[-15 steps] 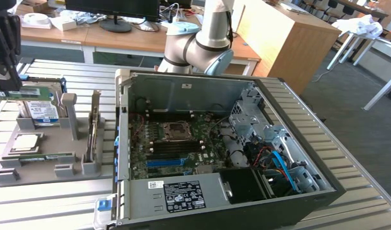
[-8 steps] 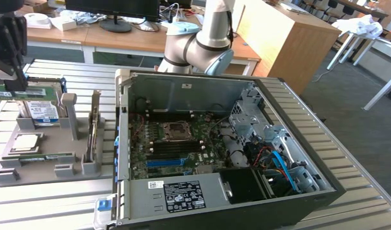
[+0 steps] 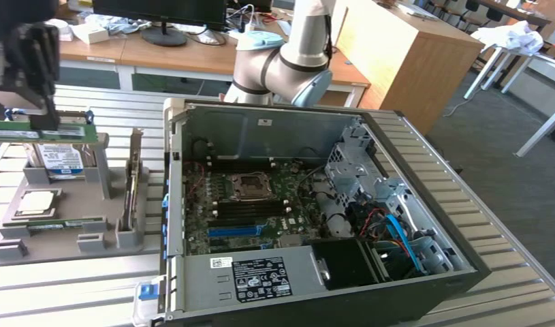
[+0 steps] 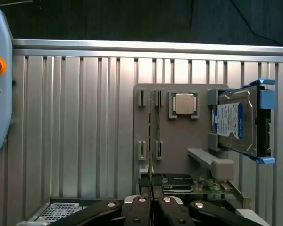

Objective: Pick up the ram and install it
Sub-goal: 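Pick up the ram and move it above insertion slot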

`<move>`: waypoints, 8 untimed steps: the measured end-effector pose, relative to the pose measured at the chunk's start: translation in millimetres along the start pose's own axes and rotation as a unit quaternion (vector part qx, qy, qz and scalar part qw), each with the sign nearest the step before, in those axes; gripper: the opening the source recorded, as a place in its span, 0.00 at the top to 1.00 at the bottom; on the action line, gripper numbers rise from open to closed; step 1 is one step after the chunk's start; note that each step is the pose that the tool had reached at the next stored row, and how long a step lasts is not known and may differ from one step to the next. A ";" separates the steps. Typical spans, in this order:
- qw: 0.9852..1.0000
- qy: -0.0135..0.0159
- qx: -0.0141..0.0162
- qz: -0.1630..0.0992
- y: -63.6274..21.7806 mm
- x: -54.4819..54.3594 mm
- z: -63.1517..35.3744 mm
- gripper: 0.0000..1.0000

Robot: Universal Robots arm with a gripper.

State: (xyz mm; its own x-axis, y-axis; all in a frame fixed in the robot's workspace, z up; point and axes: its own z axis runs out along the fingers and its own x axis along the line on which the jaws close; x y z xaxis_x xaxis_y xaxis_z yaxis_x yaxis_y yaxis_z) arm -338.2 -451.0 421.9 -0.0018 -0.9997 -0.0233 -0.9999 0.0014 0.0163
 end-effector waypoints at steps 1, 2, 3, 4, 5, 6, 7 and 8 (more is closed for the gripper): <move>1.000 0.000 0.000 0.000 -3.1 0.0 0.0 0.89; 1.000 0.000 0.000 0.000 -6.3 0.0 -0.1 0.89; 1.000 0.000 0.000 0.000 -9.3 0.0 -0.1 0.89; 1.000 0.000 0.000 0.000 -12.7 0.0 -0.2 0.89; 1.000 0.000 0.000 0.000 -15.9 0.0 -0.3 0.89; 1.000 0.000 0.000 0.000 -19.1 0.0 -0.3 0.89; 1.000 0.000 0.000 0.000 -22.4 -0.1 -0.3 0.89; 1.000 0.000 0.000 0.000 -25.8 -0.1 -0.4 0.89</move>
State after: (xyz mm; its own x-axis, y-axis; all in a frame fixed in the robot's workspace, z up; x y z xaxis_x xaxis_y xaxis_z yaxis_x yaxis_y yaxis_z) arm -312.4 -451.0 421.9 -0.0018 -0.9997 -0.0238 -0.9999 0.0014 0.0163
